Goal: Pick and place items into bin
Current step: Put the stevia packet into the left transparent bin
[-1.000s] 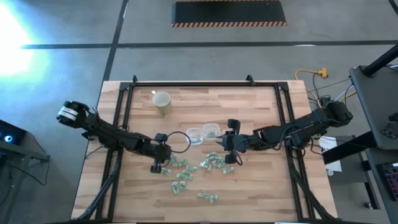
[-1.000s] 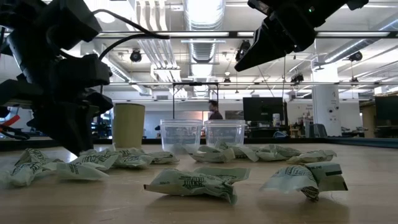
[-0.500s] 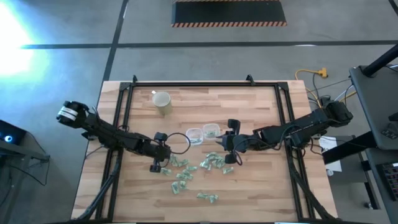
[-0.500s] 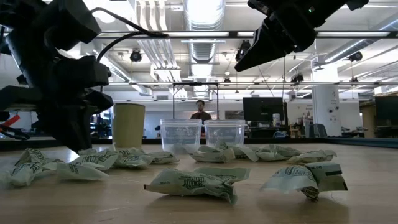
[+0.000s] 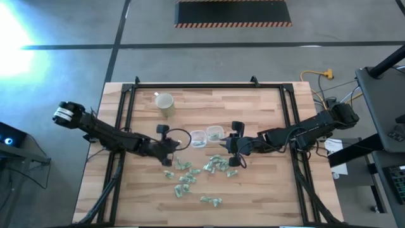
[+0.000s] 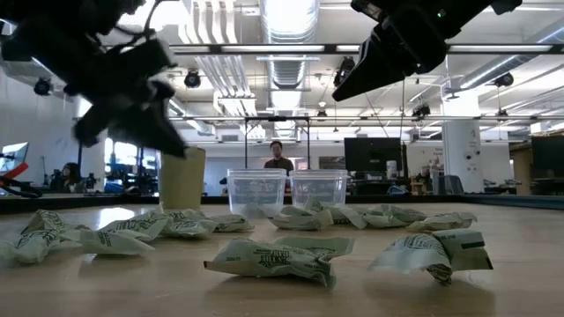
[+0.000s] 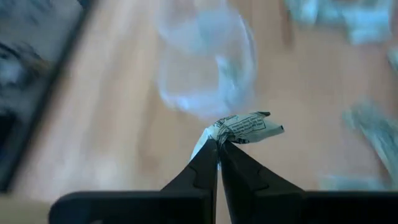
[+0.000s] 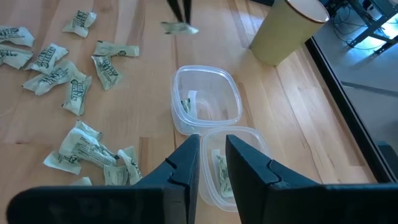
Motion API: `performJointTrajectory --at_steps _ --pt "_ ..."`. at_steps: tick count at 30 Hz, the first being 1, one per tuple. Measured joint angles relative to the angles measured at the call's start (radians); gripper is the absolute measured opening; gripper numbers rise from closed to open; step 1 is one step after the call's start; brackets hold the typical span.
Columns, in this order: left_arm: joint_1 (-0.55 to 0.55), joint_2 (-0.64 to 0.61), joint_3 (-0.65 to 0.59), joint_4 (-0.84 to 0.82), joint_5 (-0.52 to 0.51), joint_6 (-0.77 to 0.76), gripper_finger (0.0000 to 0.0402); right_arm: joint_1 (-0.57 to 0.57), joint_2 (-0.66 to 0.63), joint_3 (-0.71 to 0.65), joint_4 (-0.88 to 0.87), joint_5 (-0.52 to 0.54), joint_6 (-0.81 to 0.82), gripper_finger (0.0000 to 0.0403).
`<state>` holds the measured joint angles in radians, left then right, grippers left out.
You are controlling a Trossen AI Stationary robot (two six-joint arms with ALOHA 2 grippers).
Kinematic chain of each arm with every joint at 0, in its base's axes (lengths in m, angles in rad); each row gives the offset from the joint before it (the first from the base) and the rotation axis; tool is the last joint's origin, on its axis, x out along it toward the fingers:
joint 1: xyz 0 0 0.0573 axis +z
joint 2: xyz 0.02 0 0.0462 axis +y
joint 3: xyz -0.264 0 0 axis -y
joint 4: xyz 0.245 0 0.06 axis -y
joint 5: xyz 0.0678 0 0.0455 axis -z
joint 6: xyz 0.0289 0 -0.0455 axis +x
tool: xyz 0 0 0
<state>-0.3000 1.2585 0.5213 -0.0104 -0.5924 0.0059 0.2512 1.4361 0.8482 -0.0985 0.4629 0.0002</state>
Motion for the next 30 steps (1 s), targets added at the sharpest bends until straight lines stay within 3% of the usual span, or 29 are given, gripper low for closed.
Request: performJointTrajectory --at_steps 5,12,21,30 --pt "0.003 0.011 -0.001 0.231 -0.011 0.166 0.0000 0.000 0.000 0.000 0.003 0.000 0.000 0.0068" --pt "0.061 0.090 0.002 0.394 -0.003 0.253 0.0000 0.000 0.000 0.000 0.004 0.000 0.000 0.0068" --pt "0.133 0.249 0.045 0.474 0.038 0.299 0.0000 0.000 0.000 0.000 0.004 0.000 -0.002 0.0068" --pt "0.147 0.320 0.097 0.472 0.041 0.323 0.0000 0.000 0.000 0.000 -0.001 0.000 -0.003 0.0068"
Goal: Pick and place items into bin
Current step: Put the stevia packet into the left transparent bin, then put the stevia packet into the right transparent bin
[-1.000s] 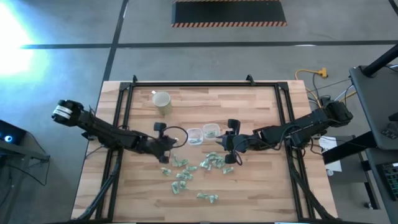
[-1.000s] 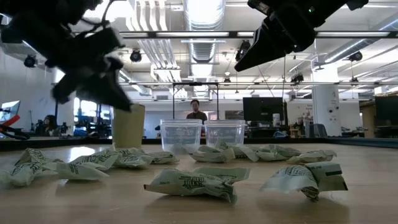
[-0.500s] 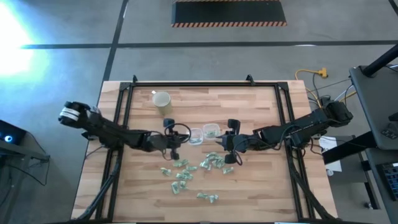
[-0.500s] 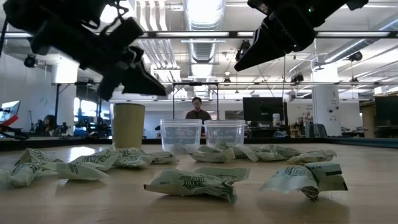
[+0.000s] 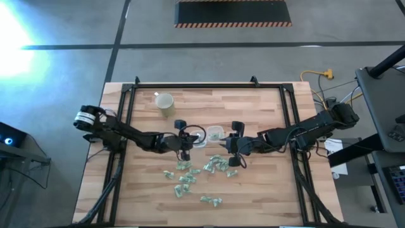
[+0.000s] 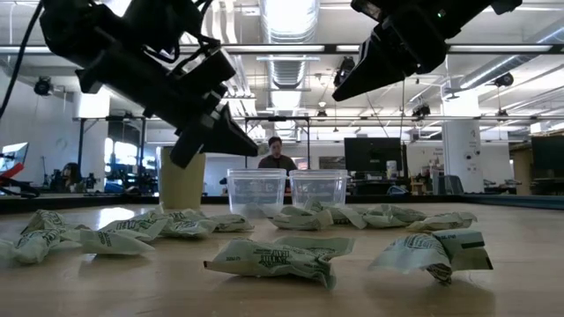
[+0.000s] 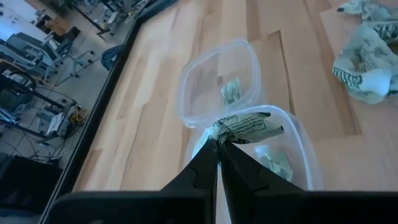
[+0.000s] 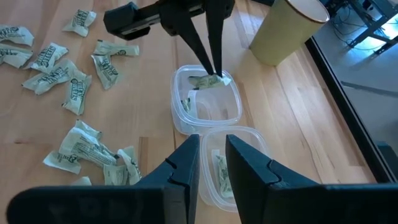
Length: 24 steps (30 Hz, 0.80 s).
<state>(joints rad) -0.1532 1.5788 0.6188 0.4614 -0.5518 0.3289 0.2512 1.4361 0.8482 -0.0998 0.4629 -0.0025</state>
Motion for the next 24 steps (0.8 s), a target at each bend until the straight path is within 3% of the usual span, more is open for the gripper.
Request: performJointTrajectory --at_steps 14,20,24 --pt "-0.004 -0.036 0.002 -0.067 -0.004 -0.008 0.0087 0.000 0.000 -0.002 -0.043 -0.003 0.061 0.0068" --pt "-0.042 -0.124 0.004 -0.255 -0.001 -0.082 0.0093 0.000 0.008 -0.021 -0.054 -0.215 0.148 0.0068" --pt "-0.081 -0.220 0.004 -0.442 0.000 -0.180 0.0093 0.003 0.052 -0.042 -0.040 -0.283 0.204 0.0068"
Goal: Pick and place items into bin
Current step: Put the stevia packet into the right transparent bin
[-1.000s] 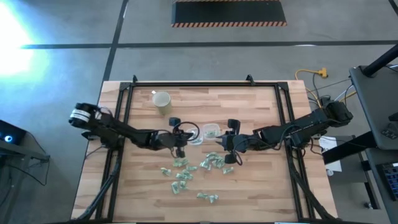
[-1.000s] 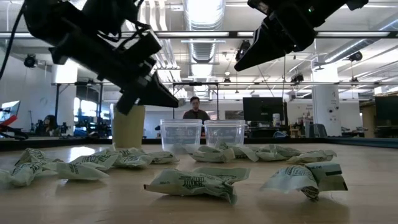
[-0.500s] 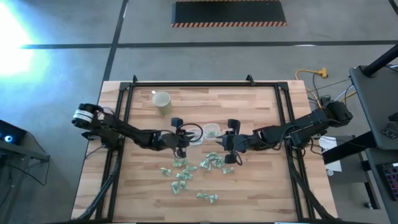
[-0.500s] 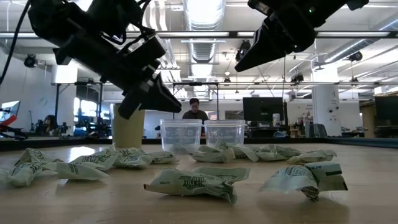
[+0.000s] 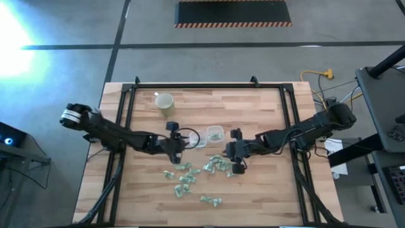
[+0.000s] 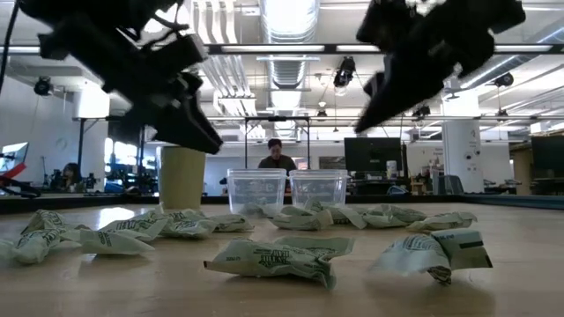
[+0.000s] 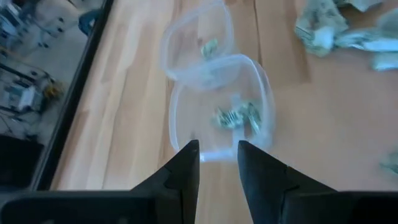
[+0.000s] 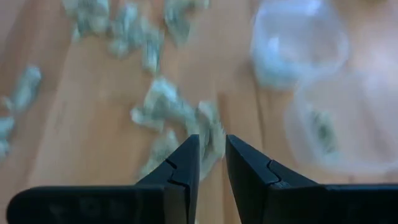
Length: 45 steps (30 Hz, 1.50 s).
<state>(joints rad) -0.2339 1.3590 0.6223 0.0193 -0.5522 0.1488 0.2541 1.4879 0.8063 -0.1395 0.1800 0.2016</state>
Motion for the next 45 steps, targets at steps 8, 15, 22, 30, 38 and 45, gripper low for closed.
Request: performJointTrajectory --at_steps 8,15,22,30,38,45 --pt "-0.076 -0.169 -0.009 -0.160 -0.001 -0.093 0.0093 0.032 0.097 -0.018 -0.044 -0.011 0.066 0.0068" --pt "-0.110 -0.259 -0.040 -0.173 -0.002 -0.118 0.0093 0.036 0.104 -0.023 -0.034 -0.077 0.121 0.0068" --pt "-0.113 -0.283 -0.060 -0.171 -0.001 -0.121 0.0093 0.036 0.134 -0.025 -0.027 -0.076 0.147 0.0068" --pt "-0.114 -0.281 -0.060 -0.168 -0.001 -0.120 0.0093 0.034 0.179 -0.025 -0.028 -0.076 0.148 0.0068" --pt "-0.114 -0.279 -0.060 -0.167 -0.001 -0.120 0.0093 0.034 0.175 -0.025 -0.027 -0.058 0.142 0.0068" --pt "-0.114 -0.279 -0.060 -0.167 -0.001 -0.120 0.0093 0.034 0.168 -0.025 -0.029 -0.023 0.140 0.0097"
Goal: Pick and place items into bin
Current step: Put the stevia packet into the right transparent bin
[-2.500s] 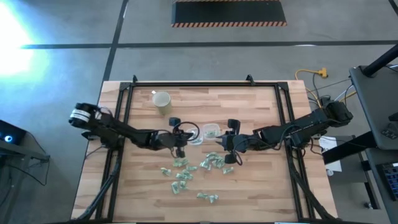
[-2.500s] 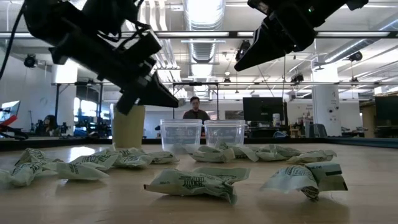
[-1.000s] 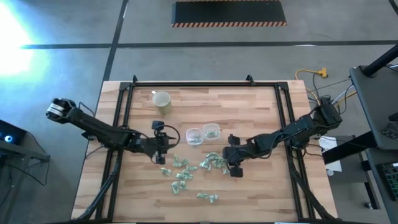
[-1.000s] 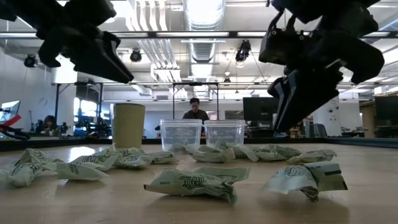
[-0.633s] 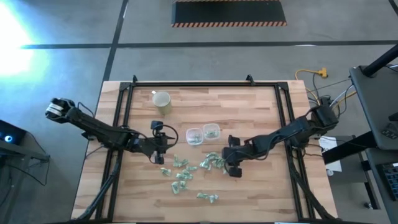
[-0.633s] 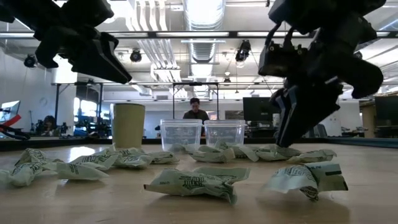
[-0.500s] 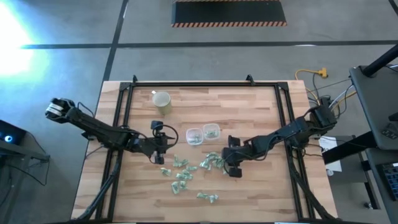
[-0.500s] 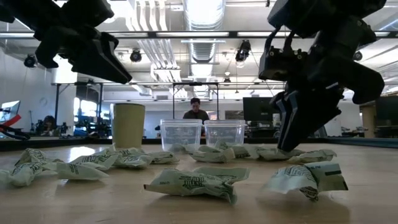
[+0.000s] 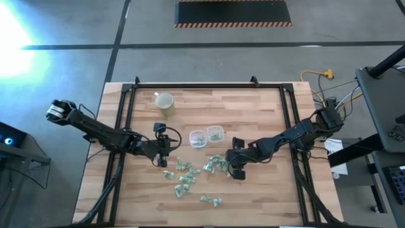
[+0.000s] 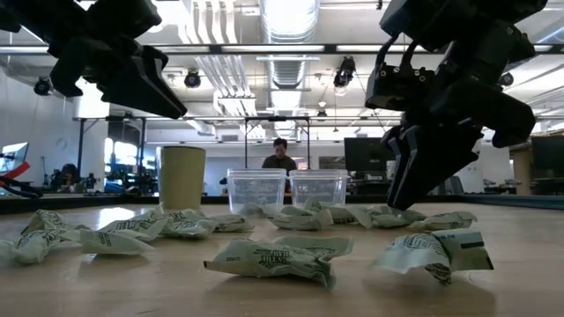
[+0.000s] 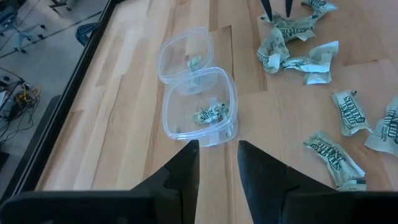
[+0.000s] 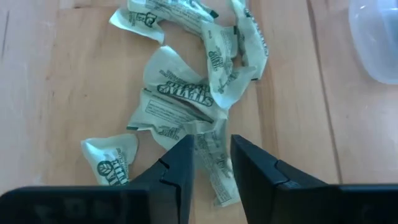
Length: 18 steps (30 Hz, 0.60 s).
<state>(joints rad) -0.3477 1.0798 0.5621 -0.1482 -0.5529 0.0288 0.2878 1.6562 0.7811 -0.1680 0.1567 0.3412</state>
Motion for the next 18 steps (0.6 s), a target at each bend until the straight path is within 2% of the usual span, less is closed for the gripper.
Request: performJointTrajectory --at_steps 8,18 --pt "0.000 0.000 0.000 0.000 0.000 0.000 0.0093 0.000 0.000 0.000 0.000 0.003 0.000 0.0130" --pt "0.001 0.000 0.000 0.000 0.000 -0.005 0.0093 0.000 0.000 0.000 0.001 0.003 0.007 0.0119"
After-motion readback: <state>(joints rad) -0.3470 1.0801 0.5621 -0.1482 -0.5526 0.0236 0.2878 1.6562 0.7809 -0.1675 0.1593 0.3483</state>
